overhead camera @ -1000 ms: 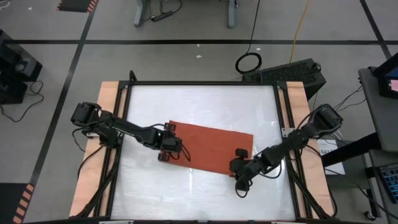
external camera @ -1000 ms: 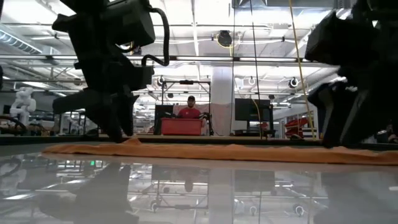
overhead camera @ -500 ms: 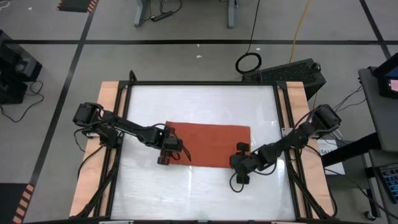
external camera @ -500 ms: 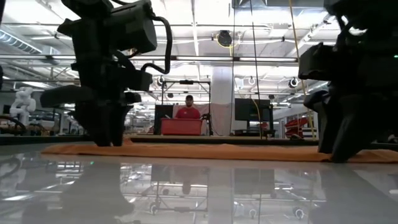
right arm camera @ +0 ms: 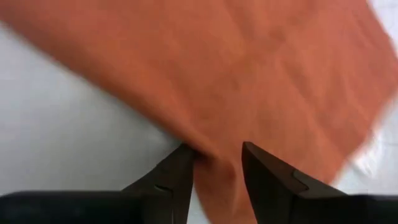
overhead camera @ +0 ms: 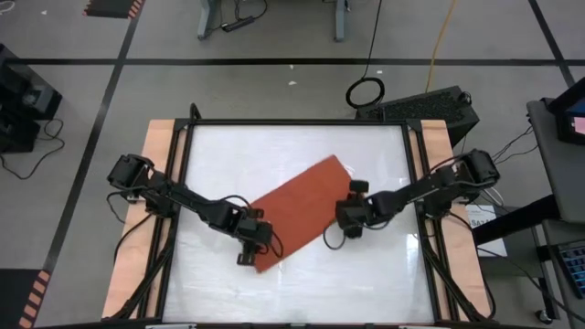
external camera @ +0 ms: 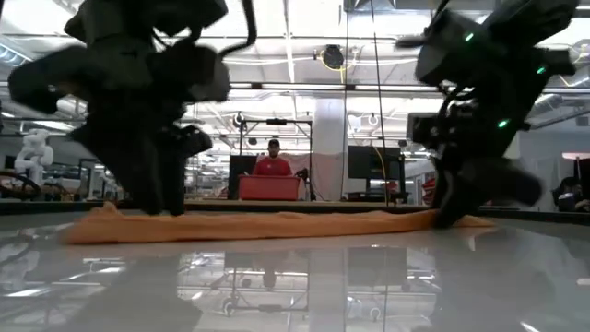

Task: Roll towel
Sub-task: Roll the orange towel

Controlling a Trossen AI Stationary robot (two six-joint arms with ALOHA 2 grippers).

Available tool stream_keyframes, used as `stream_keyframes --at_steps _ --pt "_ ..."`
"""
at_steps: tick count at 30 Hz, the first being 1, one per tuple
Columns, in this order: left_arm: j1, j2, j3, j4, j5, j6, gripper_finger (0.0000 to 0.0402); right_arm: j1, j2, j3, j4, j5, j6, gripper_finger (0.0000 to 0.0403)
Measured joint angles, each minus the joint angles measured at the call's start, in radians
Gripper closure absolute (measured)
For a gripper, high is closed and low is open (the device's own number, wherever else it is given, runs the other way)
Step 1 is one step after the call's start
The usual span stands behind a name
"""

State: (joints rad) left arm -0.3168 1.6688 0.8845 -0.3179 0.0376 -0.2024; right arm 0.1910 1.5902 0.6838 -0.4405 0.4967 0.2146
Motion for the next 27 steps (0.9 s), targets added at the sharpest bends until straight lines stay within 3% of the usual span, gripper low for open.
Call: stream_keyframes --at_steps 4,6,13,16,22,27 --pt "-0.016 0.000 0.001 0.092 0.012 0.005 0.0239 -0.076 0.004 -0.005 -0.023 0.161 -0.046 0.0275" --pt "-0.016 0.000 0.009 0.078 0.004 0.028 0.0239 -0.103 -0.004 -0.005 -0.040 0.192 -0.047 0.0275" --pt "-0.003 -0.013 0.038 -0.177 -0.266 0.109 0.0239 -0.089 -0.057 0.058 -0.179 0.070 0.026 0.0275" --pt "0.020 -0.013 0.038 -0.213 -0.293 0.159 0.0239 -0.057 -0.076 0.067 -0.150 -0.035 0.063 0.0275" --pt "0.087 -0.013 0.038 -0.225 -0.272 0.209 0.0239 0.017 -0.057 0.073 0.216 -0.255 0.095 0.0275" --pt "0.128 0.001 0.037 -0.225 -0.180 0.217 0.0239 0.065 -0.005 0.076 0.511 -0.269 0.062 0.0275"
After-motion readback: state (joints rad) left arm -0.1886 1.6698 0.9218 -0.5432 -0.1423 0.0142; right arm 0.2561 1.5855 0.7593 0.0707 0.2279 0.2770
